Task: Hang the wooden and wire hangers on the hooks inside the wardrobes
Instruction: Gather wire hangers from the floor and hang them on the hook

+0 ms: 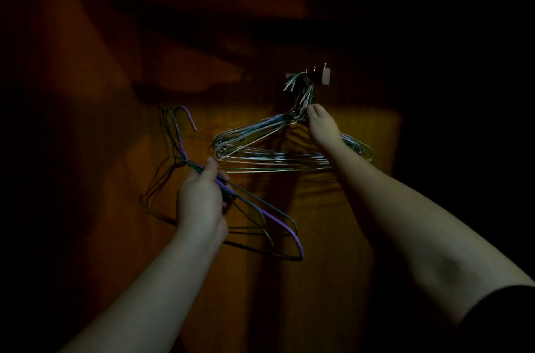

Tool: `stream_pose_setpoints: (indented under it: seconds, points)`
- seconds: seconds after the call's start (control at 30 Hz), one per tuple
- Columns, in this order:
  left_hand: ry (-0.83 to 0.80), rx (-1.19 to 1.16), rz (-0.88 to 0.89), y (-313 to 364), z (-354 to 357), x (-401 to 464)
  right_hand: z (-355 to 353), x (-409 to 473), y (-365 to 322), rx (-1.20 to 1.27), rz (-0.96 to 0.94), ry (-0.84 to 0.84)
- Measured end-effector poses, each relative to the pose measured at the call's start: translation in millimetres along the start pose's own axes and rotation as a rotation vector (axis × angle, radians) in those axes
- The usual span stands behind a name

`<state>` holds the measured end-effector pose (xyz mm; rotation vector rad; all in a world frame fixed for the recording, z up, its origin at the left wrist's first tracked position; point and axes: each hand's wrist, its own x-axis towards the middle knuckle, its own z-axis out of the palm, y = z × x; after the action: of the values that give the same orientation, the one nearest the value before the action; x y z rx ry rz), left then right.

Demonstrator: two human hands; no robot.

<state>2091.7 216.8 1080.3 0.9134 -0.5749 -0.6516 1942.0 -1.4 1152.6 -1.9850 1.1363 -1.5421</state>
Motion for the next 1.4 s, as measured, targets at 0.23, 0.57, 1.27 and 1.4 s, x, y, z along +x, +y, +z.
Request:
stream_pose_setpoints:
  seconds: [0.23, 0.57, 1.27, 1.4]
  points:
    - [0.008, 0.018, 0.005, -3.5, -3.7, 2.0, 0.5, 11.2, 1.2, -0.198, 0.024, 0.015]
    - [0.017, 0.015, -0.019, -3.7, -10.2, -3.4, 1.5, 13.8, -4.7, -0.2, 0.019, 0.09]
    - [-0.004, 0.049, -0.133, -45.9, -67.4, -32.4, 30.4, -102.7, -2.7, 0.054, -0.001, -0.035]
    - [-0.069, 0.084, -0.239, -68.6, -102.7, -47.8, 64.1, -193.2, 14.2, 0.216, 0.138, -0.501]
